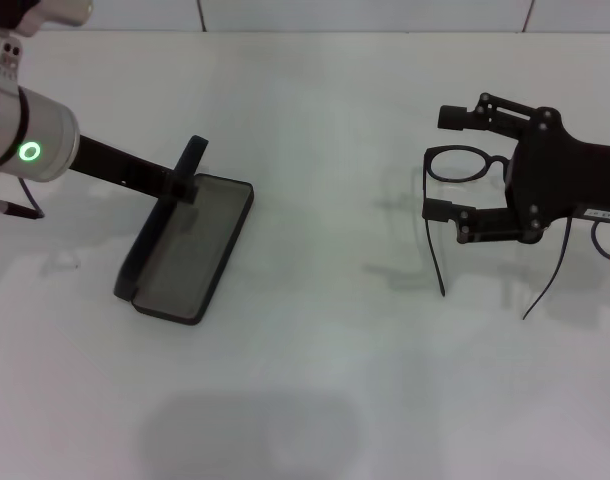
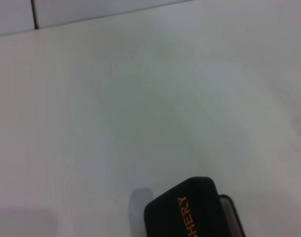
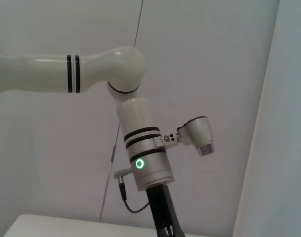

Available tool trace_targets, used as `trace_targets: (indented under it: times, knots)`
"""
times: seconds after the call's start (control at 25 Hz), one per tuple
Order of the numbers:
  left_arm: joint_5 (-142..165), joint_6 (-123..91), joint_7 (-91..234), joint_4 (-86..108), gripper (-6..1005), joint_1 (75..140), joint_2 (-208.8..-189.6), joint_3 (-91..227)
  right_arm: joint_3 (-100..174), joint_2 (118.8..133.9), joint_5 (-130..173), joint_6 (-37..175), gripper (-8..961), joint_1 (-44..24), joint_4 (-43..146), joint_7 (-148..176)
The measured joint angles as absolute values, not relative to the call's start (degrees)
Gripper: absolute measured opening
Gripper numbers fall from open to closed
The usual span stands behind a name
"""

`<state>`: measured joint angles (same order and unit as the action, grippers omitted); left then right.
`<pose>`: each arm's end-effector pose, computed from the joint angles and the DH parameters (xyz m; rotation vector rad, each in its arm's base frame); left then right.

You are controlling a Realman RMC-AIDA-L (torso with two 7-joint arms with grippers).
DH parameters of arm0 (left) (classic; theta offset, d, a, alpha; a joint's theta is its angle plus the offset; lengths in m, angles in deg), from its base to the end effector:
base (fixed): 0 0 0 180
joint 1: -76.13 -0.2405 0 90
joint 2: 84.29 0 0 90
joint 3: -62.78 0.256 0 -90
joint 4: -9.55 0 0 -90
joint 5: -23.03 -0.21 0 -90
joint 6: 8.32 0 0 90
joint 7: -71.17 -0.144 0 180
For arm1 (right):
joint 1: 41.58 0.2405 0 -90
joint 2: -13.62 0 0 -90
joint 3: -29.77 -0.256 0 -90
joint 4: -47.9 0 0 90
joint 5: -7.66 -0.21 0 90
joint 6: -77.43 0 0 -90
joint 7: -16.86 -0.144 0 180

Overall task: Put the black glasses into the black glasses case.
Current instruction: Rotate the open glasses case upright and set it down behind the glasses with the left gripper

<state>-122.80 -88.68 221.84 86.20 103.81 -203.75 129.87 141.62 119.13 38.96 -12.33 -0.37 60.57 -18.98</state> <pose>-0.2289 0.3639 0.0359 -2.3012 -1.2469 0.1431 0.2052 0.3478 -0.0022 -2.6789 -0.2430 1.0293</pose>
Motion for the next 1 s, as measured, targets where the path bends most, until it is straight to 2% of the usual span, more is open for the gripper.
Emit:
trace_targets:
  times: [0.16, 0.6, 0.84, 1.0]
  knots:
    - [-123.0, -88.3, 221.5, 86.3, 457, 103.8, -203.71, 129.6, 141.0, 119.18, 38.9, -12.6, 884, -0.7, 60.6, -18.6]
    - [-121.9, -84.2, 213.3, 86.5, 211, 104.1, -203.57, 127.9, 138.4, 119.50, 38.9, -13.6, 884, -3.6, 61.1, -17.2]
    - [-115.5, -80.0, 199.9, 86.4, 207, 105.1, -203.50, 127.1, 138.2, 119.09, 39.0, -13.9, 884, -7.1, 64.3, -16.9]
    - [-114.2, -76.3, 191.2, 85.7, 206, 107.1, -203.81, 128.9, 138.2, 119.58, 39.0, -14.1, 884, -7.9, 64.8, -16.2]
